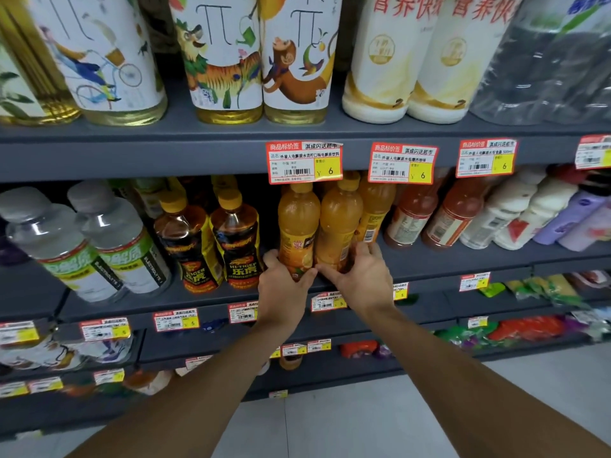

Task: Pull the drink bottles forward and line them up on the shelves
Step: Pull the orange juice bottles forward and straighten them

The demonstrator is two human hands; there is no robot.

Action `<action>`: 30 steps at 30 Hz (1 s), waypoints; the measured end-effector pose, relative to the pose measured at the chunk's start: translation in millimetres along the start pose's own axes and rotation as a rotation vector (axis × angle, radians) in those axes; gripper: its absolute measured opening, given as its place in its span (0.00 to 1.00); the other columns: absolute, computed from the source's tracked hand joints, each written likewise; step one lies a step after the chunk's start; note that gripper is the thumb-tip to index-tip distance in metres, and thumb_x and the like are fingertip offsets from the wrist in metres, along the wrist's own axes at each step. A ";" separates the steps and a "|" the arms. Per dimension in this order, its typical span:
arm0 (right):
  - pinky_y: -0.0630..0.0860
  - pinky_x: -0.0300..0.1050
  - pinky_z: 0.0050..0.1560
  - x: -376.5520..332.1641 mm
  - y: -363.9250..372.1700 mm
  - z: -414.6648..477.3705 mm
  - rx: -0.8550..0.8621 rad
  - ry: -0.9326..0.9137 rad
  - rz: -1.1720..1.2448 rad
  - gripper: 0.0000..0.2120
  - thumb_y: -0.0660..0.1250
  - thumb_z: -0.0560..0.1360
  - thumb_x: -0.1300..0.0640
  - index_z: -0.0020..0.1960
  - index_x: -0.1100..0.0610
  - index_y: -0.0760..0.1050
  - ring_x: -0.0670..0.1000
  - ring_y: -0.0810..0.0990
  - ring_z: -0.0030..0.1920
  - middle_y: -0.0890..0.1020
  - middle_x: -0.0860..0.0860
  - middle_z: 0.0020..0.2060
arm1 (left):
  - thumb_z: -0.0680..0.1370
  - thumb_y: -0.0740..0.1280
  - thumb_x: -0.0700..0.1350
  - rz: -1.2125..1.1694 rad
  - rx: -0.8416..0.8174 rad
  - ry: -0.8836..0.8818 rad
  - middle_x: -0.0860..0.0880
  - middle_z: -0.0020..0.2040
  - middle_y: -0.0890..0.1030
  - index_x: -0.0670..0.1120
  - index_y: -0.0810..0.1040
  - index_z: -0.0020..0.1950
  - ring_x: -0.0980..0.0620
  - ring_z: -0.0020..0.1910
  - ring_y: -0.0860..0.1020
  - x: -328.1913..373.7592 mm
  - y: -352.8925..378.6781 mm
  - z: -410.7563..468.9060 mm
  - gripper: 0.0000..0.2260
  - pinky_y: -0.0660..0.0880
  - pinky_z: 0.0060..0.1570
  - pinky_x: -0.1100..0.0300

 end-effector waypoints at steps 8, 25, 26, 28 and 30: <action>0.78 0.51 0.60 9.8 1.3 2.2 -0.049 -0.081 0.245 0.28 0.79 0.70 0.43 0.65 0.54 0.77 0.49 0.77 0.58 0.77 0.49 0.58 | 0.75 0.75 0.52 0.001 -0.036 -0.049 0.44 0.57 0.82 0.47 0.59 0.76 0.43 0.52 0.83 -2.0 7.0 0.6 0.36 0.81 0.54 0.47; 0.78 0.53 0.58 14.7 -5.5 -0.3 -0.129 -0.281 0.245 0.28 0.75 0.73 0.45 0.70 0.51 0.74 0.50 0.79 0.59 0.79 0.48 0.61 | 0.76 0.75 0.49 0.048 0.049 -0.028 0.52 0.37 0.83 0.45 0.67 0.74 0.57 0.32 0.82 -7.5 3.0 1.0 0.30 0.78 0.37 0.67; 0.79 0.54 0.58 14.5 -3.5 -2.0 -0.130 -0.258 0.228 0.30 0.75 0.72 0.43 0.70 0.51 0.73 0.50 0.78 0.60 0.79 0.48 0.61 | 0.76 0.75 0.49 0.037 0.069 -0.043 0.51 0.39 0.83 0.44 0.67 0.74 0.54 0.35 0.83 -8.3 3.7 -0.2 0.30 0.81 0.41 0.60; 0.78 0.55 0.59 13.8 2.0 -2.7 -0.140 -0.210 0.166 0.34 0.76 0.70 0.40 0.71 0.52 0.72 0.52 0.78 0.62 0.77 0.49 0.63 | 0.76 0.75 0.49 0.005 0.082 -0.060 0.50 0.41 0.83 0.44 0.67 0.73 0.51 0.39 0.84 -9.0 5.2 -1.7 0.29 0.82 0.46 0.52; 0.78 0.56 0.59 12.5 5.5 -0.4 -0.146 -0.188 0.107 0.34 0.77 0.71 0.41 0.71 0.53 0.71 0.54 0.77 0.63 0.75 0.50 0.64 | 0.77 0.74 0.49 0.008 0.068 -0.048 0.51 0.40 0.82 0.45 0.67 0.74 0.54 0.38 0.83 -9.3 4.3 -1.0 0.29 0.81 0.43 0.57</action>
Point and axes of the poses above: each hand's wrist, its own z-axis towards the middle knuckle, its own y-axis out of the palm, x = y × z, the point moved 5 cm from there along z, towards the middle knuckle
